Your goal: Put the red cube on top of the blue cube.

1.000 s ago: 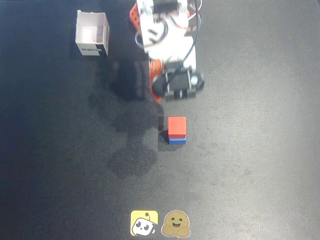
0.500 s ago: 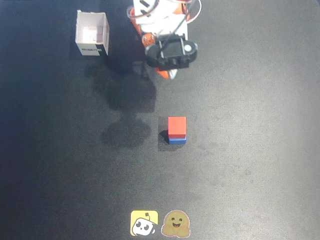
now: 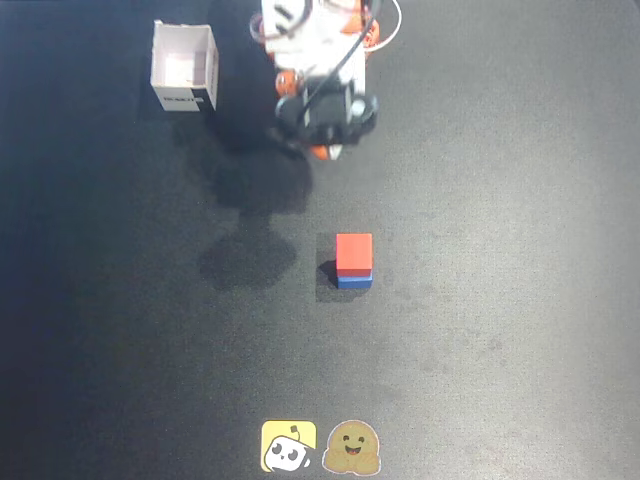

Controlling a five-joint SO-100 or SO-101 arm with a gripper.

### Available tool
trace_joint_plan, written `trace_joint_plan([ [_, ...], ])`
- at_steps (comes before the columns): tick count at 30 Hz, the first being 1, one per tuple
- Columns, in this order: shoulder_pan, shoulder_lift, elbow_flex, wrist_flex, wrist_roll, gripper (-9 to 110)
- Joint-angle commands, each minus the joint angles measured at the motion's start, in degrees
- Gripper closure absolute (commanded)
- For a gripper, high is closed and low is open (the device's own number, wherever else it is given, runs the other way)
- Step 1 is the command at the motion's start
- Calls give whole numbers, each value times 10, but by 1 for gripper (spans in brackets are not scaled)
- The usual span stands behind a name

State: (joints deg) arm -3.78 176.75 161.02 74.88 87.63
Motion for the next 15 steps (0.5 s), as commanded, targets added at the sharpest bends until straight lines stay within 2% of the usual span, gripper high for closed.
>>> trace_joint_plan([
  [1,5,4,36,-45,27,101],
  [15,7,4,36,-19,49,101],
])
